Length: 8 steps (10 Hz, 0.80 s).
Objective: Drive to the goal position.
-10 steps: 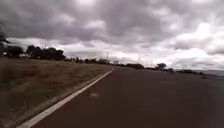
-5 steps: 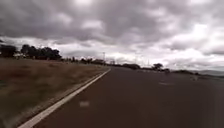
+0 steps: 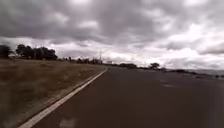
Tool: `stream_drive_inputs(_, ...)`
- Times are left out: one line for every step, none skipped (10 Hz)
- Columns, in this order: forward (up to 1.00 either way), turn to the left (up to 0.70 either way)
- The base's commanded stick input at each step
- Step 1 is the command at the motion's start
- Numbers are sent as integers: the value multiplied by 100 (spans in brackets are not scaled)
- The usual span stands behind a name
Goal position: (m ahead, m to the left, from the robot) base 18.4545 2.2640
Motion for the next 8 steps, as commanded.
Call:
stream_drive_inputs(100, -10)
stream_drive_inputs(100, 0)
stream_drive_inputs(100, 0)
stream_drive_inputs(100, 0)
stream_drive_inputs(100, 0)
stream_drive_inputs(100, 0)
stream_drive_inputs(100, 0)
stream_drive_inputs(100, 0)
